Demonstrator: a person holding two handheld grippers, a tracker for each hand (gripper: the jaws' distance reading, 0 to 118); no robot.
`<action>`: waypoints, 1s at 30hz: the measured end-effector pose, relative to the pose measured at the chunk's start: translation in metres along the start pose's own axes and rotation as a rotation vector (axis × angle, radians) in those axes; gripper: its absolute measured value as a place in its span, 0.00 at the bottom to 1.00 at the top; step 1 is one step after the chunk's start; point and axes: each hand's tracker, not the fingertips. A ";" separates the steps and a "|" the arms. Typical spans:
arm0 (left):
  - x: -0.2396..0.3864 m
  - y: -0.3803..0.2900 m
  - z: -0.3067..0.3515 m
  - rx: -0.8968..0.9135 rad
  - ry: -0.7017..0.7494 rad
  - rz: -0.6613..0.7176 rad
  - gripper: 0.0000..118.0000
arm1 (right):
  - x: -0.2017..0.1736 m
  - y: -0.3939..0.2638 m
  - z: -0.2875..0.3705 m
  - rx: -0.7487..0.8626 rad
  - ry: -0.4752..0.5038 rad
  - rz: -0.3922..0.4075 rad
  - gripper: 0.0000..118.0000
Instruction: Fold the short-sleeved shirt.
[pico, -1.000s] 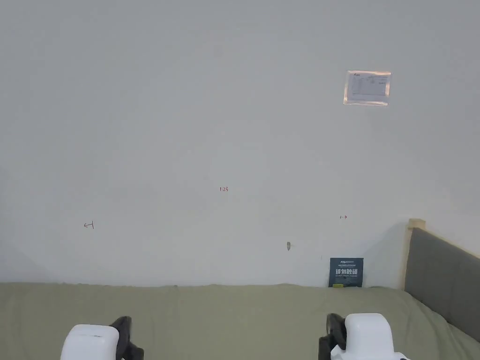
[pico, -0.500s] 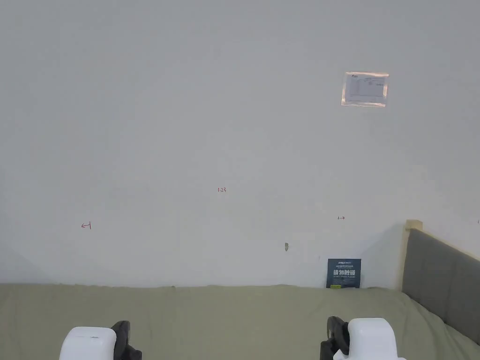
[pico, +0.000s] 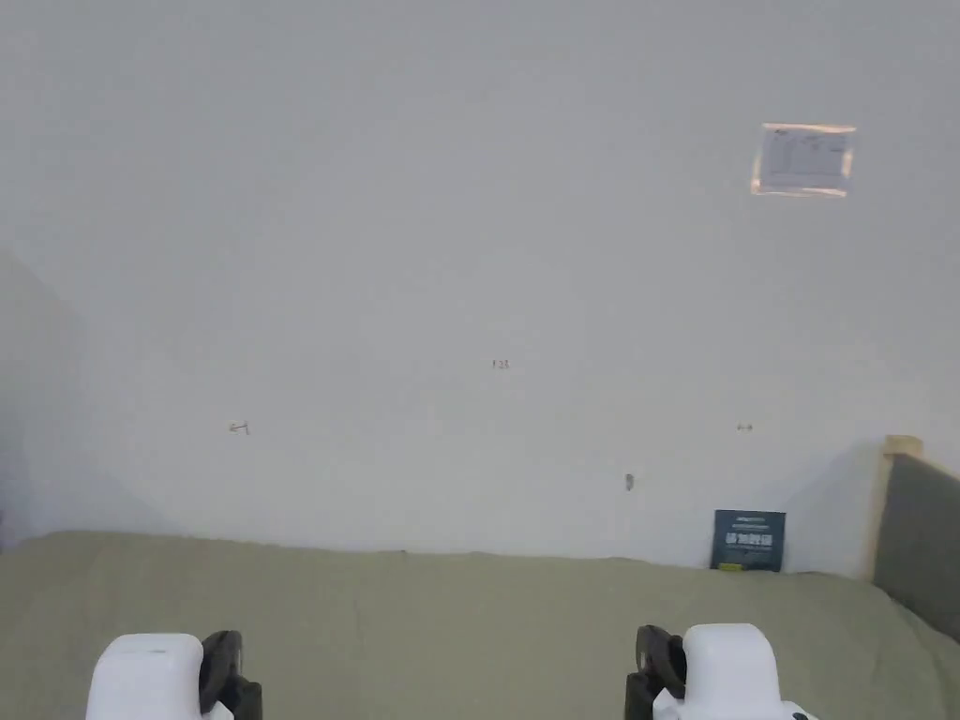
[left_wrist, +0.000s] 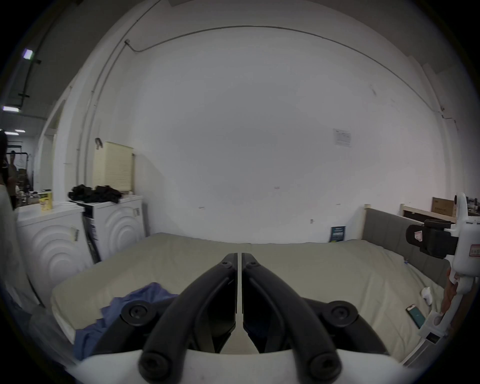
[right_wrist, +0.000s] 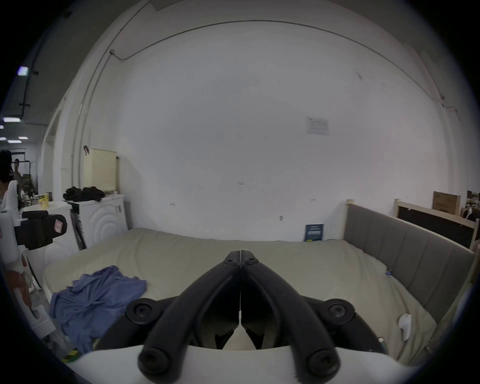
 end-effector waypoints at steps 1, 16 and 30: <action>-0.009 0.000 0.005 0.001 0.026 -0.004 0.01 | -0.011 0.000 -0.004 -0.005 0.045 0.003 0.00; -0.132 -0.025 0.035 -0.202 0.255 -0.025 0.01 | -0.160 -0.029 -0.023 -0.069 0.419 0.038 0.00; -0.231 -0.215 -0.191 -0.875 0.152 0.102 0.09 | -0.161 -0.088 -0.085 -0.232 0.424 0.075 0.00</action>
